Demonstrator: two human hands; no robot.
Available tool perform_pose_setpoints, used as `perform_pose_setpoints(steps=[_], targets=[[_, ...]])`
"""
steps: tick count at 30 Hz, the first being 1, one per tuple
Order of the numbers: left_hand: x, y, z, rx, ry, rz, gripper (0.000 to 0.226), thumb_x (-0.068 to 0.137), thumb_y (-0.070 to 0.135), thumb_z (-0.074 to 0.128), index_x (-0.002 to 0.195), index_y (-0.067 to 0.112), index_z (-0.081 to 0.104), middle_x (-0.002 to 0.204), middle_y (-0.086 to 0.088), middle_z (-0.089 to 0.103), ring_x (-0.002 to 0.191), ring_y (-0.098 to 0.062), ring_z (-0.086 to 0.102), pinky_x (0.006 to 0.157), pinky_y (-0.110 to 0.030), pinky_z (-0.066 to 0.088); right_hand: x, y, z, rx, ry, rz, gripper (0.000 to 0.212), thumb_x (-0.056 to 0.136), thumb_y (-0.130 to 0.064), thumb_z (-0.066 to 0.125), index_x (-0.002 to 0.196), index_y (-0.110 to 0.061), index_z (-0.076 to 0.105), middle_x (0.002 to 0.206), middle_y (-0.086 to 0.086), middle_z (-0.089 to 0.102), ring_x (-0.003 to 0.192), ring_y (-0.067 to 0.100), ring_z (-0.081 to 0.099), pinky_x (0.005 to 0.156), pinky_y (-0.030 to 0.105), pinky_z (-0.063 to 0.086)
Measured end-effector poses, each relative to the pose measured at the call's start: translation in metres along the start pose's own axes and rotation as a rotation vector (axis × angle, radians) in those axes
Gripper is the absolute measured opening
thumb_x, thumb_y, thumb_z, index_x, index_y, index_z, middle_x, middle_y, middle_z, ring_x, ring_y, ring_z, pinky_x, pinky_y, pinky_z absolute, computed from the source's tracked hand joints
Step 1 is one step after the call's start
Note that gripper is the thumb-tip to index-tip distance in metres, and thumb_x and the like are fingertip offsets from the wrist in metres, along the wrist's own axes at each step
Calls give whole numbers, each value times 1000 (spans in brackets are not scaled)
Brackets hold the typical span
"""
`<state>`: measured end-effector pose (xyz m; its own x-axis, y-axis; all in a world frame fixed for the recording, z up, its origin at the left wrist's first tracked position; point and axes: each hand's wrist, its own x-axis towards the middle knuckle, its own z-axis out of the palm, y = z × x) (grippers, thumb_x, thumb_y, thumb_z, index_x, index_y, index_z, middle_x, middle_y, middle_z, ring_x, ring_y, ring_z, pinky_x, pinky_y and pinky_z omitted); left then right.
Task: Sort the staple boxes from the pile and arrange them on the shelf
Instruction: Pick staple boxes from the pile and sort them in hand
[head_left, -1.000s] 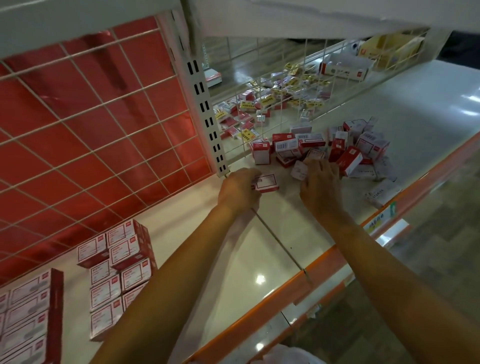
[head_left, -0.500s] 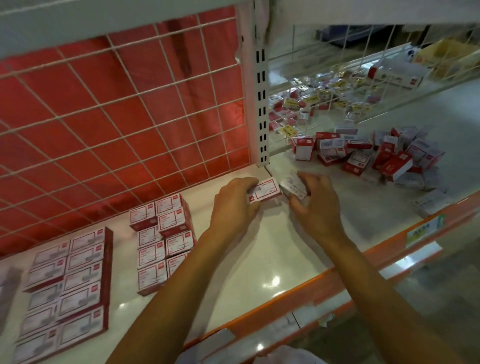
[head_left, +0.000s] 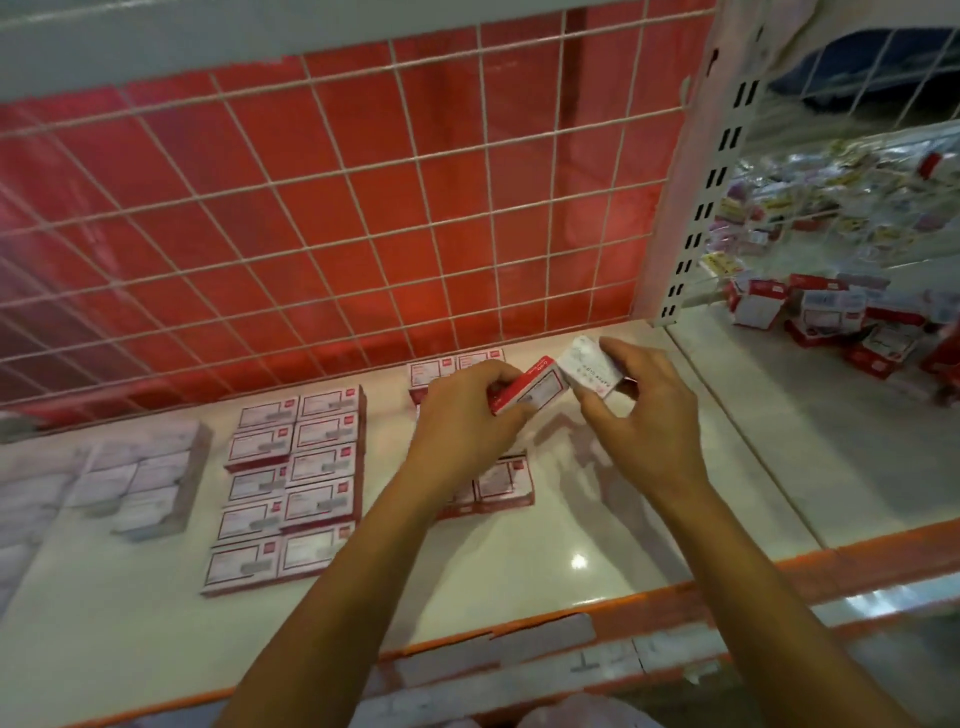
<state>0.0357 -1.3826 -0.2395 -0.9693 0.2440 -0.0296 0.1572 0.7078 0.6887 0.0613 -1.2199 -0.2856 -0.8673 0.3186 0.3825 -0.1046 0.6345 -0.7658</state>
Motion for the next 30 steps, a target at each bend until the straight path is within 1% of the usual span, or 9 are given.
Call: perform_pose_setpoints(steps=[5, 9, 12, 15, 17, 19, 21, 25, 30], targets=[[-16, -34, -27, -349, -98, -181, 36, 87, 16, 67, 119, 30, 59, 102, 4, 67, 81, -11, 67, 59, -19, 53, -12, -28, 27, 61, -65, -15, 48, 80, -21, 73, 125, -17, 57, 116, -1, 56, 102, 9, 56, 90, 28, 51], [-26, -63, -47, -436, -214, -180, 57, 88, 8, 62, 127, 48, 50, 104, -3, 60, 90, -21, 69, 71, -40, 60, -23, -49, 48, 75, -127, -32, 49, 80, -20, 73, 126, -16, 57, 118, 0, 56, 101, 6, 54, 88, 19, 48], [-34, -82, -61, -542, -244, -225, 56, 91, 5, 59, 121, 52, 53, 110, -7, 59, 93, -24, 69, 72, -45, 60, -30, -61, 63, 71, -155, -30, 49, 81, -22, 73, 127, -18, 56, 120, -1, 56, 102, 3, 52, 86, 14, 47], [-42, -96, -71, -655, -191, -308, 41, 92, 4, 57, 116, 37, 55, 109, -7, 64, 90, -24, 70, 73, -48, 59, -38, -71, 74, 51, -187, -40, 49, 80, -23, 73, 127, -20, 56, 118, -4, 55, 102, 0, 48, 82, 3, 39], [-46, -106, -77, -730, -108, -341, 28, 94, 8, 55, 111, 29, 55, 103, -6, 70, 84, -19, 71, 67, -38, 60, -45, -79, 80, 47, -222, -51, 50, 80, -25, 73, 127, -23, 56, 116, -10, 52, 104, -1, 46, 78, -2, 35], [-48, -116, -82, -775, -6, -342, 19, 96, 11, 53, 110, 24, 56, 88, -3, 74, 72, -14, 71, 57, -28, 58, -51, -86, 88, 37, -253, -66, 51, 80, -24, 73, 128, -22, 55, 118, -8, 53, 105, 1, 45, 82, 3, 37], [-51, -126, -87, -774, 83, -341, 16, 96, 13, 54, 109, 21, 58, 79, 1, 74, 69, -13, 71, 59, -28, 58, -55, -92, 96, 18, -263, -77, 52, 79, -24, 74, 128, -19, 56, 122, -1, 55, 106, 2, 44, 87, 17, 44], [-58, -143, -97, -841, 179, -384, 10, 95, 10, 55, 103, 17, 57, 82, -2, 74, 72, -16, 72, 64, -35, 60, -62, -104, 111, 6, -298, -48, 53, 79, -26, 73, 129, -20, 55, 124, 0, 55, 110, 6, 47, 90, 26, 49], [-74, -159, -110, -878, 173, -385, 30, 94, 4, 54, 116, 25, 57, 100, -5, 73, 85, -18, 72, 67, -34, 60, -68, -116, 123, -3, -330, -43, 54, 81, -23, 72, 132, -19, 53, 124, 1, 54, 106, 3, 43, 84, 17, 43]])
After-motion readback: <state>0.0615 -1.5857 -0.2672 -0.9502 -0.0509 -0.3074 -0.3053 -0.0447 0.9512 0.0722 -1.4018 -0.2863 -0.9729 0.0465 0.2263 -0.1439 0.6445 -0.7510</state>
